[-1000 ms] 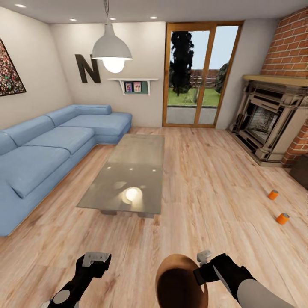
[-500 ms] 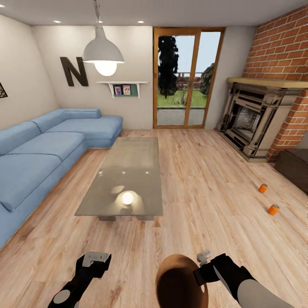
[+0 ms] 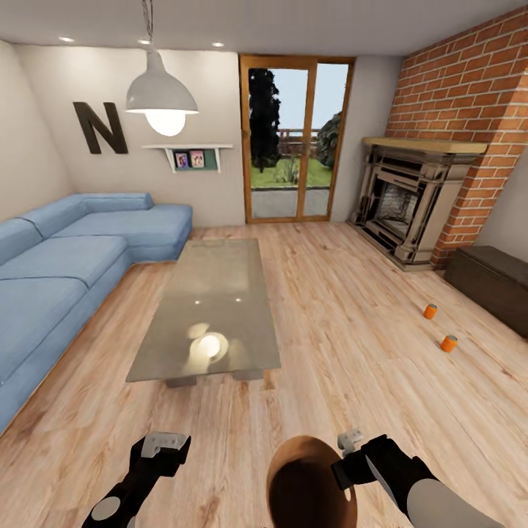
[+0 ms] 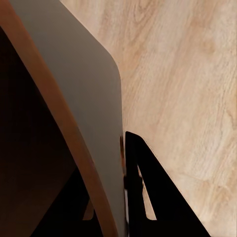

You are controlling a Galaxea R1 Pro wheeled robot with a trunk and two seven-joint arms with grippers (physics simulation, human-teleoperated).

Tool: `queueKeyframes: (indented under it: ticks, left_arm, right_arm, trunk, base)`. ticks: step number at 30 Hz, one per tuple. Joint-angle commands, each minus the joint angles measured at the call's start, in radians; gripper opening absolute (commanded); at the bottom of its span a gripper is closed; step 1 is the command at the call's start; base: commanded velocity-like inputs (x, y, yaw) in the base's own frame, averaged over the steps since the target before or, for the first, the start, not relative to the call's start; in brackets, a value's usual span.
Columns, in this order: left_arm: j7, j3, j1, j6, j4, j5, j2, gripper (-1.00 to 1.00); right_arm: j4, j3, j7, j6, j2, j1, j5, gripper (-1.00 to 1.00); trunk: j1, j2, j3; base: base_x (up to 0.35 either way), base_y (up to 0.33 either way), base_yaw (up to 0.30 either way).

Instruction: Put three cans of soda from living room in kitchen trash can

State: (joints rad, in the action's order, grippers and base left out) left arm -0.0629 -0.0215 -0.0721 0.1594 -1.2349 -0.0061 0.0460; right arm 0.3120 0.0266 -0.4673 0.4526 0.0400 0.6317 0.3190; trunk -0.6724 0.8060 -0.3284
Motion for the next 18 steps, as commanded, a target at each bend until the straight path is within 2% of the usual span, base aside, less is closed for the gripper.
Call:
queueKeyframes:
  ticks: [1, 7, 18]
  left_arm:
    - [0.0, 0.0, 0.0, 0.0, 0.0, 0.0, 0.0, 1.0]
    - [0.0, 0.0, 0.0, 0.0, 0.0, -0.001, 0.0, 1.0]
    - [0.0, 0.0, 0.0, 0.0, 0.002, -0.003, -0.001, 1.0]
  right_arm:
    - [0.0, -0.004, -0.007, 0.004, 0.0, 0.0, -0.014, -1.0]
    - [0.001, -0.004, -0.007, 0.004, 0.0, 0.0, -0.014, -1.0]
    - [0.001, -0.004, -0.007, 0.003, 0.0, 0.0, -0.014, -1.0]
  trunk:
    - [0.0, 0.0, 0.001]
    - [0.0, 0.0, 0.005]
    - [0.0, 0.0, 0.006]
  base:
    - [-0.105, 0.317, -0.201]
    - [-0.114, 0.309, -0.167]
    - [-0.206, 0.243, -0.018]
